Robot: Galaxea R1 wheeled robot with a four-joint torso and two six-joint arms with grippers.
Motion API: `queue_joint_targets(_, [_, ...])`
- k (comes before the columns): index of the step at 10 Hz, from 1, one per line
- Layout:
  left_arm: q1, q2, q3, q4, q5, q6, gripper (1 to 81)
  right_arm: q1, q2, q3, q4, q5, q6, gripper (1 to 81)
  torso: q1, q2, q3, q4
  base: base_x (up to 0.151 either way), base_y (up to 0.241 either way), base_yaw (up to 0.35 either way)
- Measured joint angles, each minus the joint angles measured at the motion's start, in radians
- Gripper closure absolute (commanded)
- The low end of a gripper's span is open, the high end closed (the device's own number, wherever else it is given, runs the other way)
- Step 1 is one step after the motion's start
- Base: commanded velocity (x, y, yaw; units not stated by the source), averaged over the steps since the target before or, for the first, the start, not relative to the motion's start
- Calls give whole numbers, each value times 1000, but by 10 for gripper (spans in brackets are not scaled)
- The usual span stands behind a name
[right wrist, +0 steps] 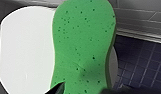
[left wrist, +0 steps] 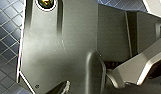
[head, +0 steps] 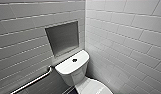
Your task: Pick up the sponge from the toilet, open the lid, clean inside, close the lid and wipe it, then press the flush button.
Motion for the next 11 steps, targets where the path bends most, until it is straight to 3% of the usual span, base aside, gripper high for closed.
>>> queue_joint_targets(7, [0, -1, -15, 0, 0, 0, 10, -12, 91, -123, -1, 2, -6, 10, 2, -3, 0, 0, 0, 0, 0])
queue_joint_targets(11, [-2, 0, -18, -1, 0, 0, 10, -18, 119, -152, -2, 18, -16, 10, 43, -82, 0, 0, 0, 0, 0])
